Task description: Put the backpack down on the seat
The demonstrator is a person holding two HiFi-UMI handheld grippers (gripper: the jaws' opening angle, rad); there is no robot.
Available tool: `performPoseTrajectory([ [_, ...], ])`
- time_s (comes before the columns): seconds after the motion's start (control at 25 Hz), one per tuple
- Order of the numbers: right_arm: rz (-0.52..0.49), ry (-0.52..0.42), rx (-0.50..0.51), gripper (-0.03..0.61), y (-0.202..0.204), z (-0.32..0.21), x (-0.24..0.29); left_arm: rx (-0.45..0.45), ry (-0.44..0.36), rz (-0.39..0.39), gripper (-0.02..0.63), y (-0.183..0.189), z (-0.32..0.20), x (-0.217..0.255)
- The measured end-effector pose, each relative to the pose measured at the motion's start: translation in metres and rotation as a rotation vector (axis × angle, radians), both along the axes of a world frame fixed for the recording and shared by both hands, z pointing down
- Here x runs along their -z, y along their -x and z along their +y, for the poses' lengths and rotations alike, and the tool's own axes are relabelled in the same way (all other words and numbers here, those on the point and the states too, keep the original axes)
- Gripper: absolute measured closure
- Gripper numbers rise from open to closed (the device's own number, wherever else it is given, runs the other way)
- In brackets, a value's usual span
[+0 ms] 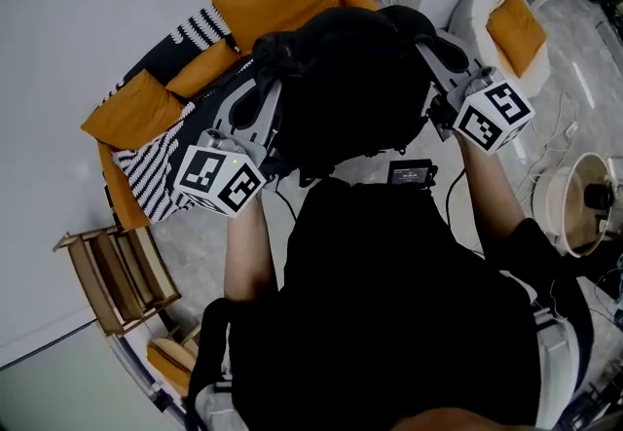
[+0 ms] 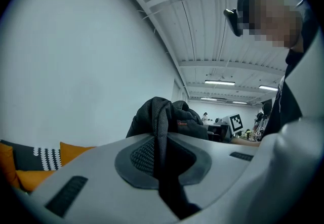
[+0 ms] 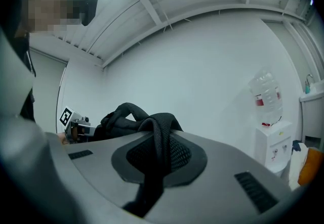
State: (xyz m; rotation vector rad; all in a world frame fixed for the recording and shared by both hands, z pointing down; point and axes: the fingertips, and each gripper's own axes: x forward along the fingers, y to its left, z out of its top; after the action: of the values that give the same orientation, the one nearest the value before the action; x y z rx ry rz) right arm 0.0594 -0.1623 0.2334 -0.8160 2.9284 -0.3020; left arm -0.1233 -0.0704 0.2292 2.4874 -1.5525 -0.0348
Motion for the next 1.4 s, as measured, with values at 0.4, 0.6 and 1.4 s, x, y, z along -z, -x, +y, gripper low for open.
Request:
performPoseTrajectory([
  [0.4,0.031,0.027,0.009,0.534,0.030,-0.074,-0.017,-0.029,0.033,0.006,0.575,0.032,-0.084,-0.015],
  [0.6,0.039,0.065,-0.009,0.534,0.048,-0.111,-0.041,-0.075,0.032,0.001,0.575,0.053,-0.128,-0.042],
  [1.4,0.027,0.290,0.055,0.534,0.103,-0.235,-0.183,-0.118,0.308,0.077,0.575,0.116,-0.288,-0.184],
])
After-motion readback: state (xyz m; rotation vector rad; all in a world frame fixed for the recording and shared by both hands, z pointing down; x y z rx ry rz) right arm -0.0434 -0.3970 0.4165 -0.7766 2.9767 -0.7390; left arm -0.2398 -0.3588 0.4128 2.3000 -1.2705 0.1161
